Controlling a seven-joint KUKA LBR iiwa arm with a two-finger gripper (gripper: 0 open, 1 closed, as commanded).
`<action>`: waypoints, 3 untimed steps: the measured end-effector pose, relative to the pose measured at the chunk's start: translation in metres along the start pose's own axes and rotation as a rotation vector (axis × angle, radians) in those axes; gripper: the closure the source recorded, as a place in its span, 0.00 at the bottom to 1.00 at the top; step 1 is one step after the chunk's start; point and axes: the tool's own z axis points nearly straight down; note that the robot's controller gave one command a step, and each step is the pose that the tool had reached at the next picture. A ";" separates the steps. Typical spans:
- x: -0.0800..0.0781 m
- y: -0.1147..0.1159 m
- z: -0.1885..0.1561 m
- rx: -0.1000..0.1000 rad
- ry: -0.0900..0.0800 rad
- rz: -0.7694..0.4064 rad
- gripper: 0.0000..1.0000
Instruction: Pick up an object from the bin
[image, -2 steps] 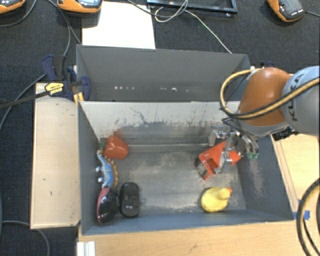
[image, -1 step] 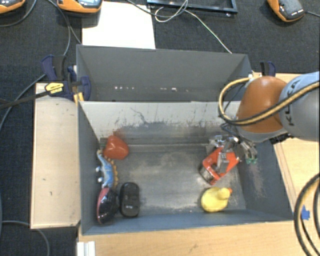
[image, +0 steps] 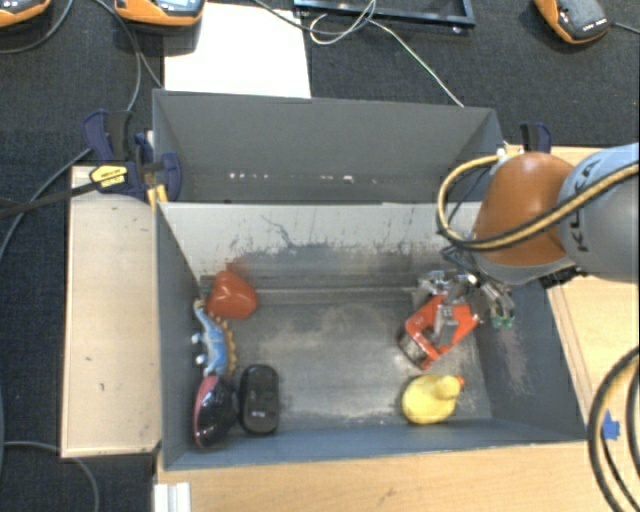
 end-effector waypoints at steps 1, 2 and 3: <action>-0.001 -0.009 -0.025 -0.003 -0.001 0.007 1.00; -0.002 0.000 -0.001 -0.010 0.012 -0.004 1.00; -0.003 -0.015 -0.115 -0.003 0.006 0.008 1.00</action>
Offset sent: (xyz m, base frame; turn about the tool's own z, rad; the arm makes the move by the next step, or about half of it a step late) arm 0.0036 -0.0052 0.0024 -0.0017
